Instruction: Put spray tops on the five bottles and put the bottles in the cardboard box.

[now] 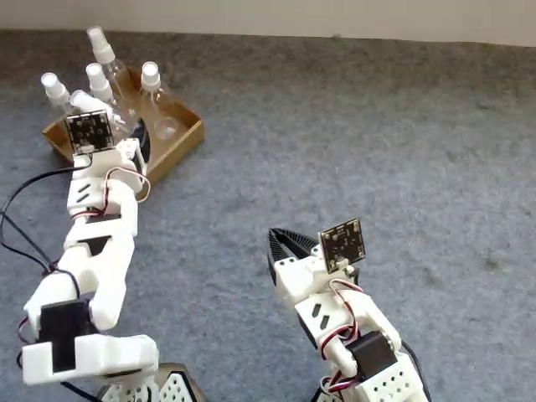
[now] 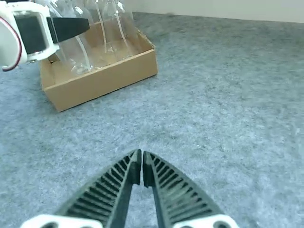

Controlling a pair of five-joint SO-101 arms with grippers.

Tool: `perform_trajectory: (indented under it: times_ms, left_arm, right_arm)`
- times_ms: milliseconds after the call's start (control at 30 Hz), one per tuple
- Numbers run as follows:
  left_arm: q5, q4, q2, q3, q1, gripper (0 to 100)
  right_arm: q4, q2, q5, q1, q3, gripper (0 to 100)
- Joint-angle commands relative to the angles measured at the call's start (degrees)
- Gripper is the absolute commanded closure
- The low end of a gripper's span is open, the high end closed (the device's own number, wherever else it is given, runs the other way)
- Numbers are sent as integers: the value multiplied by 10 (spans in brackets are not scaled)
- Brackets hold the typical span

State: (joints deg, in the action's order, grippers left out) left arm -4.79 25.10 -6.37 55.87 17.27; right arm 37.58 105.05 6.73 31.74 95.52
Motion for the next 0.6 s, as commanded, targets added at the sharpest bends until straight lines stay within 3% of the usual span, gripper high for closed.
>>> perform_trajectory:
  times_ms: [0,567]
  left_arm:
    - [89,47,22,-40,3,874]
    - [89,53,115,-52,6,874]
  right_arm:
    - [3,5,4,-10,100,993]
    - [3,5,4,-11,100,993]
